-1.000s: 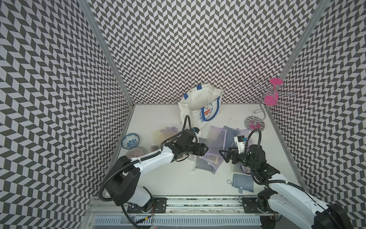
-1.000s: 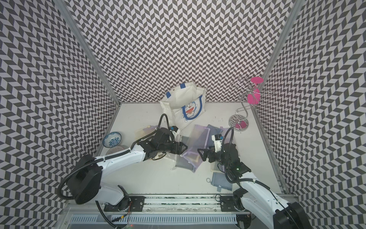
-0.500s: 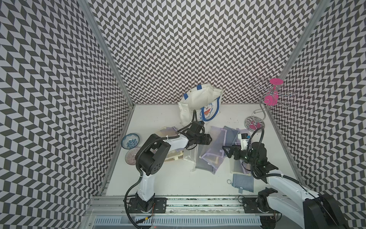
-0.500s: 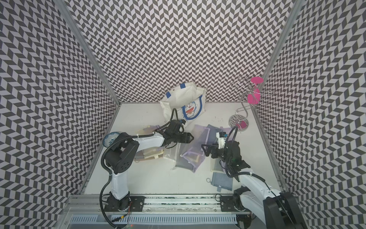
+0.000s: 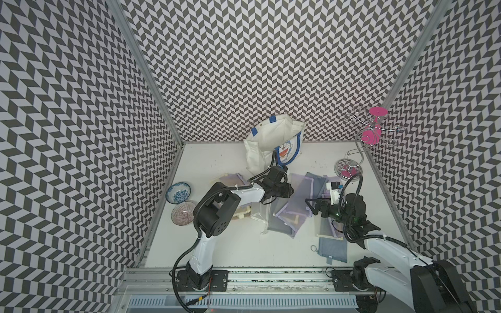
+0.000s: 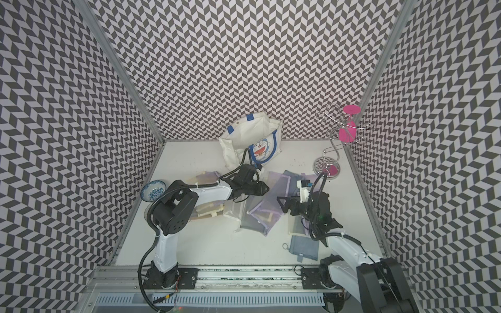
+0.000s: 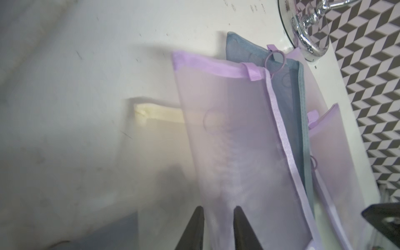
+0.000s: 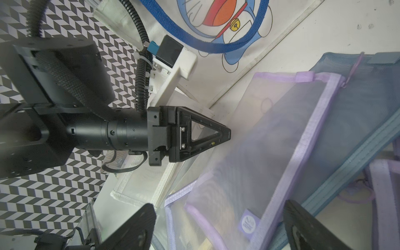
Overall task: Put the pencil pouch into the canvas bag
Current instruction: Pick up the pencil pouch.
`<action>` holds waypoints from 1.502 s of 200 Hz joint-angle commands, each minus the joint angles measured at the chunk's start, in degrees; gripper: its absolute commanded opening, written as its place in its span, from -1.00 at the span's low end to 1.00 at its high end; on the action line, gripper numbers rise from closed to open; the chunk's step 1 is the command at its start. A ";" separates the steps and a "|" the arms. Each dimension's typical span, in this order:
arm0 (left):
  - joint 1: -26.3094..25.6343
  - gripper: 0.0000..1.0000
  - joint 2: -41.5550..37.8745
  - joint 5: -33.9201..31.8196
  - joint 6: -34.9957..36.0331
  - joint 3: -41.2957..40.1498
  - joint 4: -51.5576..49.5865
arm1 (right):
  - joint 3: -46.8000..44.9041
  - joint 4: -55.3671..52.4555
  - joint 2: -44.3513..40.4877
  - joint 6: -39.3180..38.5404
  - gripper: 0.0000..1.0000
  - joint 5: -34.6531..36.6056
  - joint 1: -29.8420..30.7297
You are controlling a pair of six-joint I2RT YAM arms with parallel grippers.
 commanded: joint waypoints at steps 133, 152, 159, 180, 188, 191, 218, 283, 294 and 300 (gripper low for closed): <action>-1.24 -1.00 -26.90 2.47 3.86 -17.43 7.60 | 2.85 -2.89 -9.91 1.24 0.93 -5.98 -1.66; -1.34 -1.00 -33.37 3.31 4.30 -20.68 7.81 | 4.52 -4.78 -12.20 0.88 0.94 -7.09 -1.64; -1.32 -1.00 -35.74 3.07 4.73 -21.28 7.30 | 4.96 -5.39 -12.97 0.90 0.94 -7.22 -1.68; -1.34 -1.00 -41.93 0.74 6.87 -20.69 4.17 | 4.32 -3.60 -14.62 1.97 0.94 -7.33 -1.66; -1.34 -1.00 -43.53 -0.22 9.10 -19.28 2.32 | 3.33 -1.15 -14.90 2.99 0.94 -7.52 -1.67; -1.31 -1.00 -43.92 -0.77 9.66 -18.69 1.77 | 3.01 -0.31 -14.92 3.30 0.94 -7.73 -1.65; -1.16 -1.00 -44.60 -5.36 14.47 -11.65 -3.64 | 2.82 2.33 -12.42 4.09 0.95 -9.09 -1.67; 5.45 -1.00 -36.09 -5.55 26.76 7.92 -7.82 | 6.46 1.28 -7.00 1.49 0.94 -13.64 -1.56; 6.88 -1.00 -33.76 -5.57 28.75 11.74 -7.83 | 6.85 0.33 -7.24 0.78 0.94 -13.40 -1.58; 7.44 -1.00 -32.46 -5.87 30.18 13.68 -7.60 | 7.09 -0.13 -7.39 0.37 0.94 -13.39 -1.55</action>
